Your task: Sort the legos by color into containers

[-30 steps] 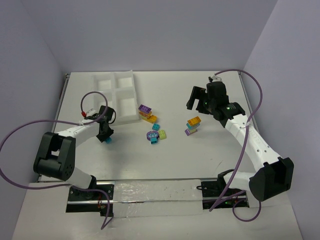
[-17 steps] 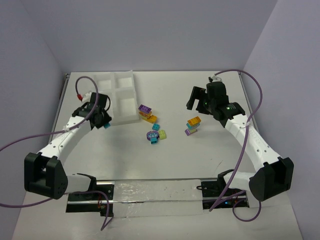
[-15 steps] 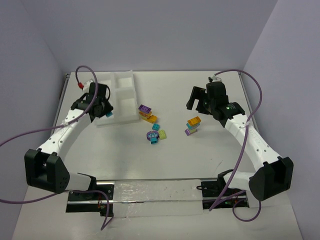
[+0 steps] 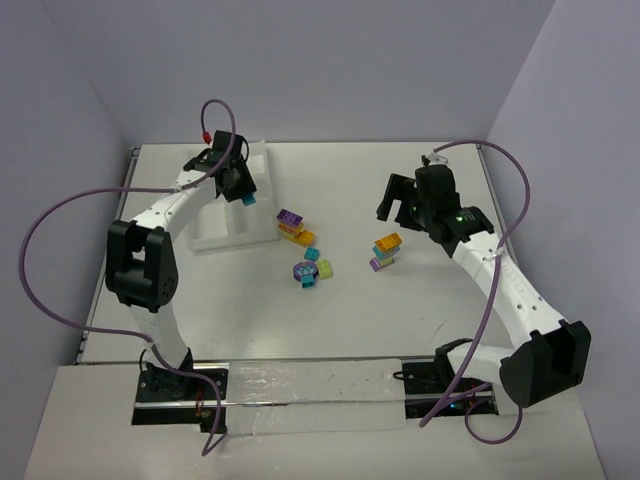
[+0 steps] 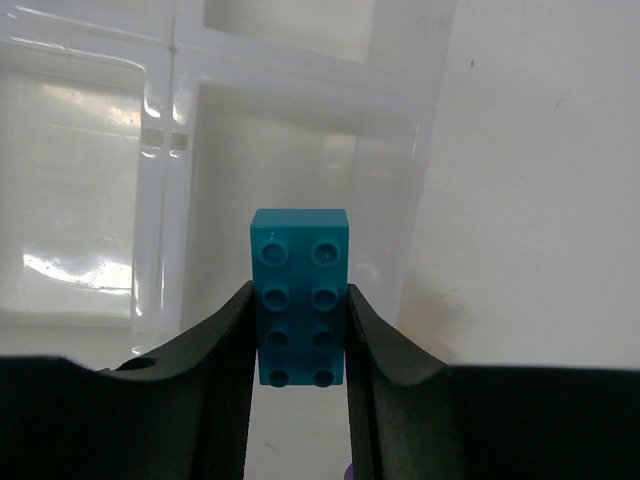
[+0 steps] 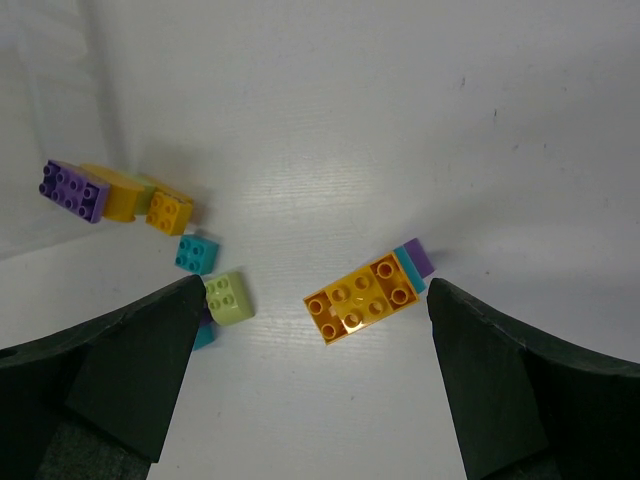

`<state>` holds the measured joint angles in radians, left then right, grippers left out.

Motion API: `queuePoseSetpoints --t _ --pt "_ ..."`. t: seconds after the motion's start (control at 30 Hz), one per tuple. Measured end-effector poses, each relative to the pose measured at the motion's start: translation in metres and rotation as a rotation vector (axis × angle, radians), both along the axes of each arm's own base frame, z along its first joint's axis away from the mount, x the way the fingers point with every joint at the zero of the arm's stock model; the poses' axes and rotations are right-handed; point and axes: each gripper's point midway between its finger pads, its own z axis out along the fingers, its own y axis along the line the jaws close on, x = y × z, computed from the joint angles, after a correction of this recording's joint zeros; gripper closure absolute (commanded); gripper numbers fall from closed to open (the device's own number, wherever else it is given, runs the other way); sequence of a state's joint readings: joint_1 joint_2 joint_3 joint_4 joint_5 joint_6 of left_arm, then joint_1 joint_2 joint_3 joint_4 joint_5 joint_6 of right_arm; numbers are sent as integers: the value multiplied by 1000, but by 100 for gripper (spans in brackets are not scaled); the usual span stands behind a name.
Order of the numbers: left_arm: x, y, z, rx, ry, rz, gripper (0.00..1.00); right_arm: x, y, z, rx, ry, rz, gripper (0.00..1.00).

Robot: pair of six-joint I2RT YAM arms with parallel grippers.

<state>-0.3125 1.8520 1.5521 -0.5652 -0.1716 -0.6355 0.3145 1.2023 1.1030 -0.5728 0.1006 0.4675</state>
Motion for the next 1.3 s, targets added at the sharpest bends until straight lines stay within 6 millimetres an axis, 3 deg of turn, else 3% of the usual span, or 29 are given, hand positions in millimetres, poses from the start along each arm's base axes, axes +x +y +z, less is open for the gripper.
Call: queuePoseSetpoints --t 0.07,0.1,0.3,0.5,0.6,0.73,0.87,0.97,1.17,1.3 --pt "-2 -3 -11 6 28 -13 18 -1 -1 2 -2 -4 -4 0" --pt "-2 -4 -15 9 37 -19 14 -2 -2 2 -4 -4 -6 0" --pt "-5 -10 -10 -5 24 -44 15 -3 -4 1 -11 2 -12 0" --pt "-21 -33 26 -61 -44 -78 23 -2 -2 -2 -9 12 -6 0" --pt "-33 -53 44 -107 -57 -61 14 -2 0 -6 -5 25 2 0" --pt "-47 -79 50 -154 -13 19 7 -2 2 -9 -1 36 6 0" --pt "-54 -104 45 -160 47 114 8 -1 2 -9 -1 37 7 0" --pt "-59 -117 29 -146 98 166 9 -1 2 -9 -2 37 7 0" --pt "-70 -114 -7 -68 204 261 12 -2 2 -9 -2 37 7 0" --pt "-72 -107 -17 -32 235 293 16 -1 2 -9 -4 36 9 0"
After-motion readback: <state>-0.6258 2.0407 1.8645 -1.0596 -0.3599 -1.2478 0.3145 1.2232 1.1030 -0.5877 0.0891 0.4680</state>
